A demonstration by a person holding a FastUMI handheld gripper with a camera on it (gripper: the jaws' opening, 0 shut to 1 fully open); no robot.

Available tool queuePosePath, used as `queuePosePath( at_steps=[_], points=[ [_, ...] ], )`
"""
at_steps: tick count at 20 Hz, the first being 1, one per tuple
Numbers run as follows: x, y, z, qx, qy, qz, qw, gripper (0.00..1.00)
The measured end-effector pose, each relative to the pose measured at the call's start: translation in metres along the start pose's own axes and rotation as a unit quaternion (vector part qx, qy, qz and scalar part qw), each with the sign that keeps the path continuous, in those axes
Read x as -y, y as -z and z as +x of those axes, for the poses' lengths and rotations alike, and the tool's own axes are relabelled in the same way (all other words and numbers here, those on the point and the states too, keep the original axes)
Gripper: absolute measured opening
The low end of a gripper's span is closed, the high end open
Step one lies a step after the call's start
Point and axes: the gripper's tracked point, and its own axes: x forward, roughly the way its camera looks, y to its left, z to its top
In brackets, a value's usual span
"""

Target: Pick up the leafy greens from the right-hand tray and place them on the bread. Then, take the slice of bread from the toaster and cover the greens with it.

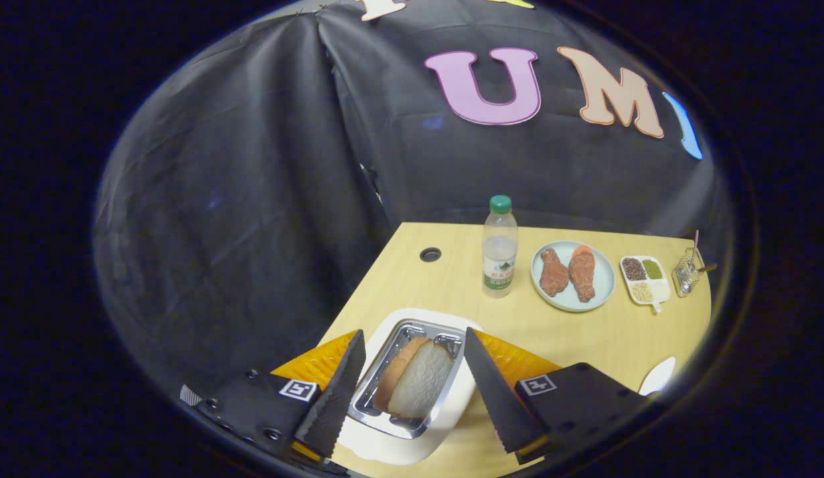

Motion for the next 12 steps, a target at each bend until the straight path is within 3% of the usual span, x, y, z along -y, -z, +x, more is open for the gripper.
queuePosePath(
  at_steps=[9,12],
  points=[
    [0.012,0.019,0.004,-0.023,0.023,0.004,0.999,0.38],
    [0.018,0.019,0.003,-0.026,0.029,0.016,0.999,0.25]
  ],
)
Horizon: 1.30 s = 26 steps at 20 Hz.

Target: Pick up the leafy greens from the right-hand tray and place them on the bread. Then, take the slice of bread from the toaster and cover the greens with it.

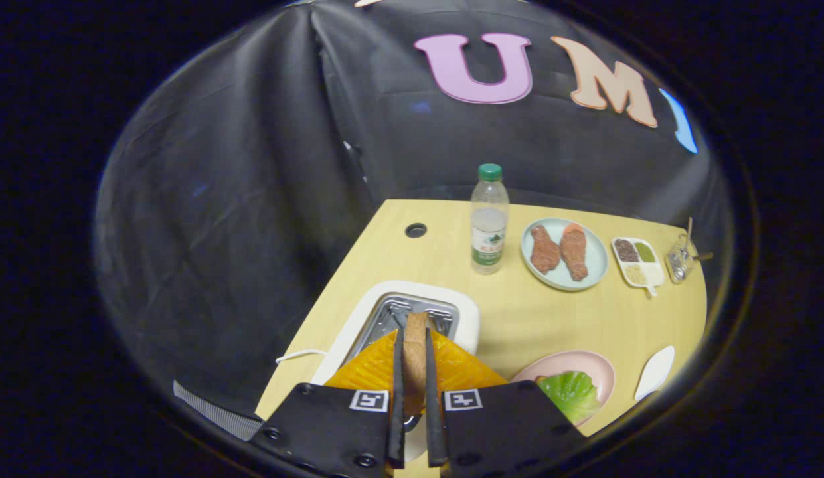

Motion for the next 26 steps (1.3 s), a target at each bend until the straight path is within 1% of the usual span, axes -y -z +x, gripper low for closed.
queuePosePath(
  at_steps=[2,6,15,18,21,26],
  points=[
    [0.000,-0.005,-0.009,0.004,-0.005,0.005,1.000,0.16],
    [-0.001,-0.021,-0.025,0.026,-0.017,0.028,0.999,0.16],
    [0.032,-0.069,-0.076,0.082,-0.033,0.094,0.992,0.16],
    [0.053,-0.078,-0.092,0.097,-0.035,0.117,0.988,0.16],
    [0.089,-0.079,-0.106,0.111,-0.017,0.137,0.984,0.16],
    [0.155,-0.043,-0.105,0.100,0.016,0.180,0.978,0.16]
  ],
)
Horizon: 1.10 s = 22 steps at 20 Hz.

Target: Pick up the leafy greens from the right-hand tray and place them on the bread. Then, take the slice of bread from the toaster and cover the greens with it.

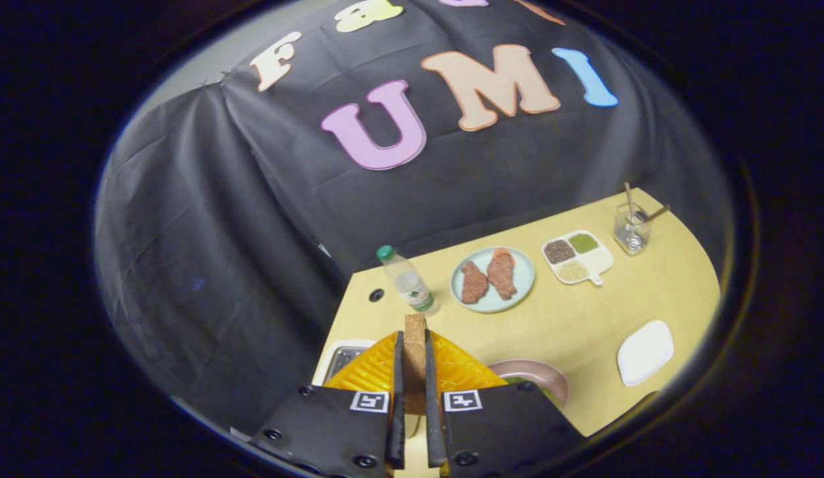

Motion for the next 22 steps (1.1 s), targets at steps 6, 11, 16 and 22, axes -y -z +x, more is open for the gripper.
queuePosePath(
  at_steps=[6,11,16,22],
  points=[
    [0.042,0.056,0.004,-0.023,-0.038,0.080,0.996,0.16],
    [0.066,0.076,0.010,-0.007,-0.072,0.135,0.988,0.16],
    [0.091,0.105,0.025,-0.021,-0.062,0.145,0.987,0.16],
    [0.126,0.121,0.034,-0.036,-0.022,0.134,0.990,0.16]
  ],
)
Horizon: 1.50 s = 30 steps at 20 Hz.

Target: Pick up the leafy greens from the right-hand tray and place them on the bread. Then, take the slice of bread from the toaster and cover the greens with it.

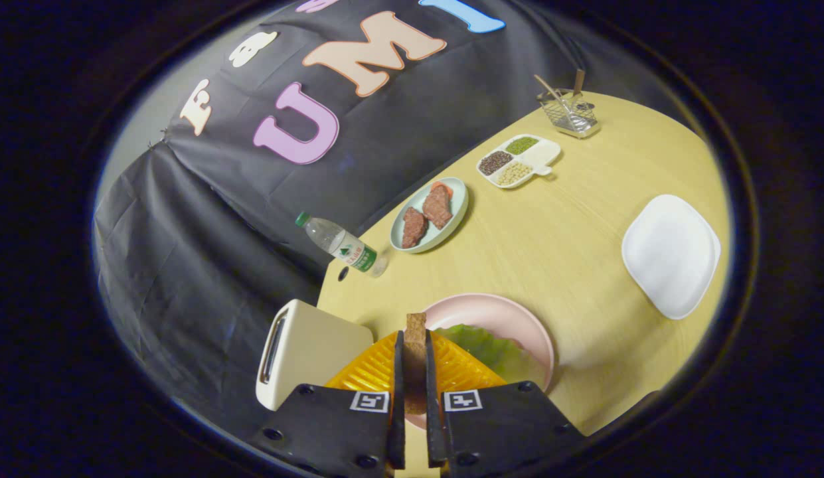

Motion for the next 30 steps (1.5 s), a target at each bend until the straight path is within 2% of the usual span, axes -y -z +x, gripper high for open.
queuePosePath(
  at_steps=[5,9,12,18,24,30],
  points=[
    [0.032,0.012,0.007,-0.020,0.043,-0.037,0.998,0.16],
    [0.050,0.017,0.007,-0.030,0.074,-0.076,0.994,0.26],
    [0.063,0.021,0.005,-0.030,0.101,-0.123,0.987,0.44],
    [0.067,-0.007,-0.008,0.025,0.129,-0.193,0.972,1.00],
    [0.064,-0.052,-0.029,0.102,0.152,-0.257,0.949,1.00],
    [0.040,-0.088,-0.063,0.167,0.132,-0.282,0.936,1.00]
  ],
)
